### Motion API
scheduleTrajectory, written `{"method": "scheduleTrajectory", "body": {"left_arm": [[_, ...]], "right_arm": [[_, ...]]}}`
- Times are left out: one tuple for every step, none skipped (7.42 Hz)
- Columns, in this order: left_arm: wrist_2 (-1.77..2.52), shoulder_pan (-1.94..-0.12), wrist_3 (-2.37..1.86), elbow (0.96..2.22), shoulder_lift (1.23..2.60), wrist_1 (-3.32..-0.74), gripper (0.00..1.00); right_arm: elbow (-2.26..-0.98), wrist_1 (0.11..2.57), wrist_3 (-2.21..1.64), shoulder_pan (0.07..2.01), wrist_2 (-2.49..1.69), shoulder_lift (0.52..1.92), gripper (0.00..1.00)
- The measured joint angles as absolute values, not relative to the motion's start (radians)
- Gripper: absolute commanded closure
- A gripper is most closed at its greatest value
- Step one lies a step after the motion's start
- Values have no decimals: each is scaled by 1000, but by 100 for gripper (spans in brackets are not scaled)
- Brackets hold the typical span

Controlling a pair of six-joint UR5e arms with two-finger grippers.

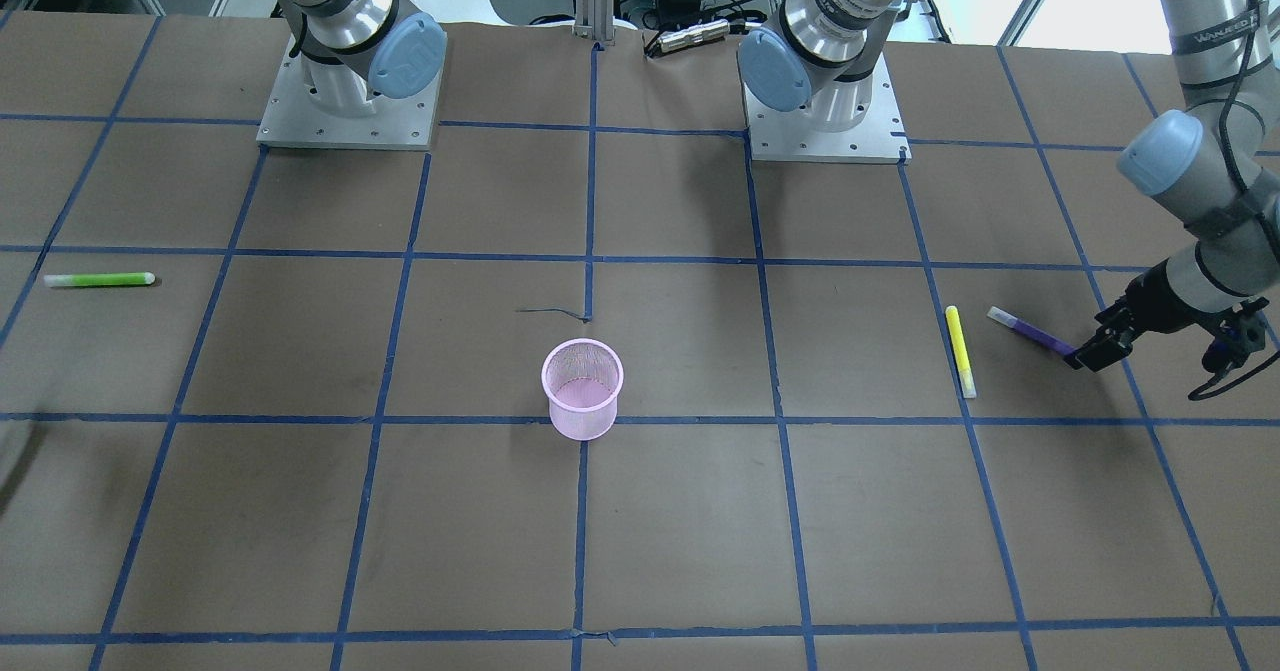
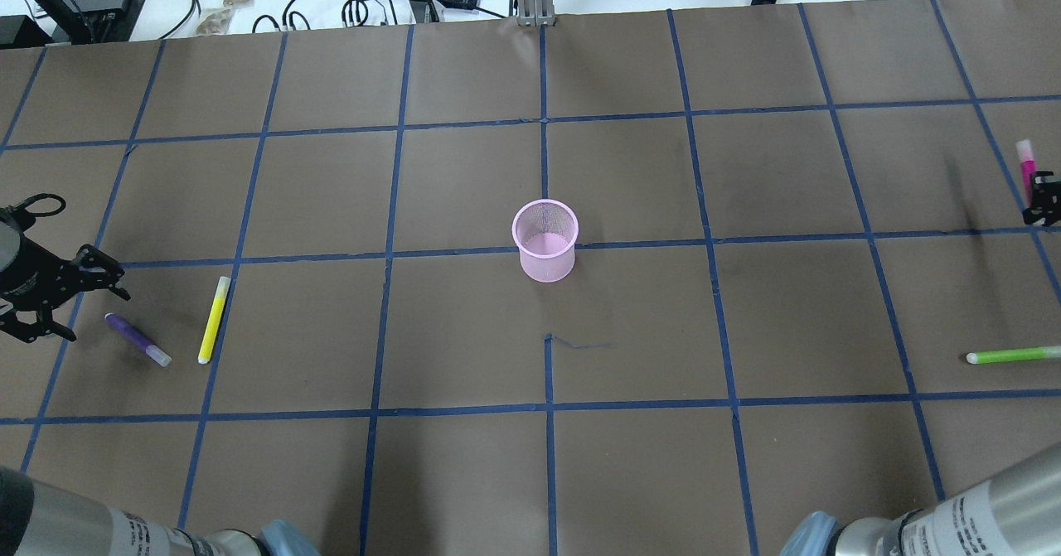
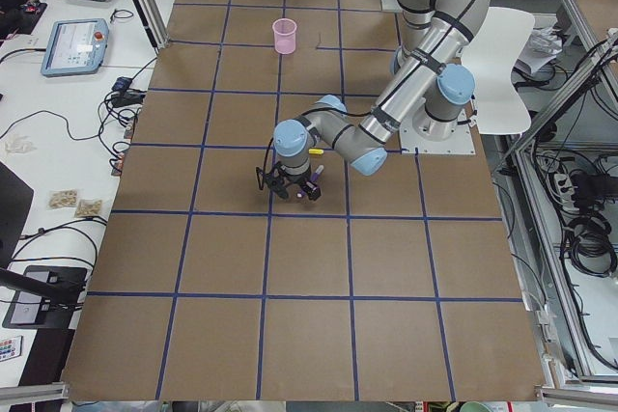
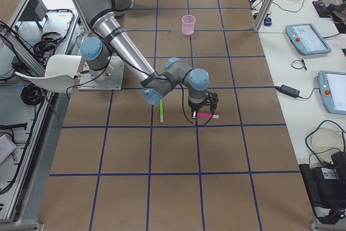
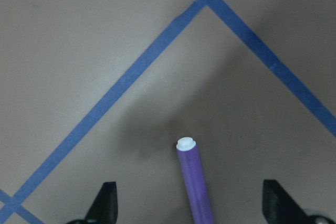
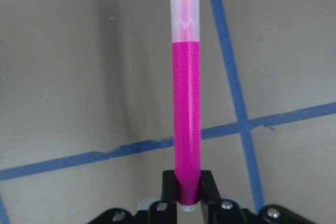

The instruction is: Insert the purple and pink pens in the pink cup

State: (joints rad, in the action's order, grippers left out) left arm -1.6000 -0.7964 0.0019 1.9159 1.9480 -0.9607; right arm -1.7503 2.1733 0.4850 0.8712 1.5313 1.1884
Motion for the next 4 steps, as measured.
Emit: {"method": "scheduleTrajectory", "body": {"left_arm": [[-1600, -797, 3, 1916, 1959, -957, 21], [-1601, -797, 3, 1916, 1968, -957, 29], [-1602, -798, 4, 1916, 1975, -957, 53], [-1602, -798, 3, 1916, 1980, -957, 81]], "right_arm": [[-1753, 2122, 351, 956, 1517, 1232, 100], [-1754, 2064, 214, 1050, 1486, 1264, 100], [-1756, 2005, 82, 1137, 1435, 1293, 100], [-1763, 1961, -75, 1226, 1374, 1330, 100]]}}
